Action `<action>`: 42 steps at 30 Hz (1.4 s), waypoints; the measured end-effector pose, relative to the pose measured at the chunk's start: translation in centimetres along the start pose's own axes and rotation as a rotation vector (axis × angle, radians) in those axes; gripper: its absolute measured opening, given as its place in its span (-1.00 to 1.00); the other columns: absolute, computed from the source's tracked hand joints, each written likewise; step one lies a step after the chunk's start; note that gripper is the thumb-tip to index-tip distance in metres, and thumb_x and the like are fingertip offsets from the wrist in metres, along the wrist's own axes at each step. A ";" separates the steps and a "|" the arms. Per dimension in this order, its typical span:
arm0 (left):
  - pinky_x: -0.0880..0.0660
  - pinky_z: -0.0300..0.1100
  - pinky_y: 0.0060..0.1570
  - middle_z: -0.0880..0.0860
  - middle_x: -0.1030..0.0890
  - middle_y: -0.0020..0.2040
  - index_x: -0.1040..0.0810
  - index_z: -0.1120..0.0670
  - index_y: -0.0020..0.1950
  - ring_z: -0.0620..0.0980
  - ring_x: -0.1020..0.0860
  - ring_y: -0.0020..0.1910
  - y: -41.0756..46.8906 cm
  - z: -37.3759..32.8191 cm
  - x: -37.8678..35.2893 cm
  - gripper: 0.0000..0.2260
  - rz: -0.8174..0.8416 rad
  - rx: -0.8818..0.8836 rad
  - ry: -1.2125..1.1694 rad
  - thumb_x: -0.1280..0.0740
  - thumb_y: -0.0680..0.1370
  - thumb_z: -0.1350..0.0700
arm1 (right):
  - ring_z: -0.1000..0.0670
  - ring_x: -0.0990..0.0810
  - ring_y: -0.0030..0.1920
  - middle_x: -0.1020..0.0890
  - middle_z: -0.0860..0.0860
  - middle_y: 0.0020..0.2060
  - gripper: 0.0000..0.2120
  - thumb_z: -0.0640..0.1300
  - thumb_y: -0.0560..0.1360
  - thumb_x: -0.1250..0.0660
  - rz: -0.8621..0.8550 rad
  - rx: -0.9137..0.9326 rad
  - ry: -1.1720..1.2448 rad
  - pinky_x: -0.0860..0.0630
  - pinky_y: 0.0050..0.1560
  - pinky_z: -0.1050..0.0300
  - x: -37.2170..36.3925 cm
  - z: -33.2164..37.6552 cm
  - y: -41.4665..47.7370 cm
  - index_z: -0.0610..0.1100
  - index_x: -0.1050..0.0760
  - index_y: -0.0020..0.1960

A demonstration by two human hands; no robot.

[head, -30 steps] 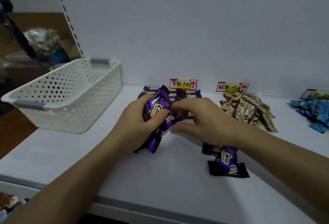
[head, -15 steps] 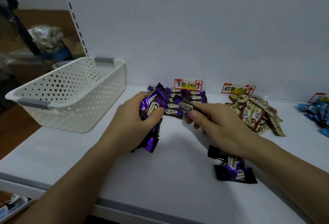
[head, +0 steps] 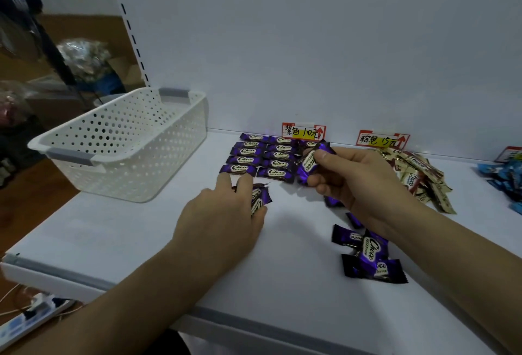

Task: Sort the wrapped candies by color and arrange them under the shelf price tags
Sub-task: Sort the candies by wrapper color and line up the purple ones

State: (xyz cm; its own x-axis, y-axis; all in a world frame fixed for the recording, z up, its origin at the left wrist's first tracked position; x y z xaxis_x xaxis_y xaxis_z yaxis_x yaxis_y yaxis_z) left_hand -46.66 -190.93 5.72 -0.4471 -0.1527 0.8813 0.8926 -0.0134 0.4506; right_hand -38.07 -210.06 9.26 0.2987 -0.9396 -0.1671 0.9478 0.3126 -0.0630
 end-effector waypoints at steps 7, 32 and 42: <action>-0.16 -0.20 -0.47 0.19 -0.46 -0.33 -0.57 0.20 0.18 0.11 -0.25 -0.56 0.6 -1.1 -0.8 -0.52 -0.088 -0.061 -0.035 -0.60 0.31 0.19 | -0.16 -0.74 -0.17 -0.73 -0.23 -0.16 -0.78 -0.32 0.62 -0.27 0.038 0.036 -0.043 -0.68 -0.23 0.15 -0.3 0.6 -0.6 -0.15 -0.60 0.19; -0.53 -0.14 -0.24 -0.17 -0.62 -0.21 -0.50 -0.13 0.09 -0.15 -0.57 -0.28 -0.9 6.4 1.3 -0.88 -0.025 0.371 -1.171 -0.34 0.62 0.09 | 0.07 -0.53 -0.08 -0.59 0.10 -0.09 -0.95 -0.04 0.60 -0.30 0.110 0.537 -1.230 -0.46 -0.07 0.11 -5.3 -1.8 -0.4 0.01 -0.50 0.05; -0.36 -0.23 -0.53 0.05 -0.53 -0.33 -0.50 0.07 -0.07 -0.05 -0.44 -0.50 -0.8 6.6 1.3 -0.85 -0.056 0.563 -1.501 -0.25 0.67 0.08 | 0.05 -0.61 -0.19 -0.68 0.07 -0.24 -0.87 -0.14 0.49 -0.35 0.111 0.431 -1.296 -0.60 -0.07 0.06 -8.5 -2.6 1.4 -0.03 -0.67 -0.15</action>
State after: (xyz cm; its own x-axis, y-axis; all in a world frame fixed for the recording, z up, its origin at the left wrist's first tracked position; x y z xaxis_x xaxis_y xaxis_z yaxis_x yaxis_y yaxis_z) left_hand -48.32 -184.58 7.44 -0.4288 0.9023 0.0449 0.8920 0.4150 0.1791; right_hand -39.59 -201.31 8.02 0.0380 -0.4430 0.8957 0.8002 0.5504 0.2383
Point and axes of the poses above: each hand's wrist, its own y-axis towards the middle knuckle, its own x-axis out of the back of the hand, z = x × y, the point moved 2 cm from there along y, towards the middle knuckle
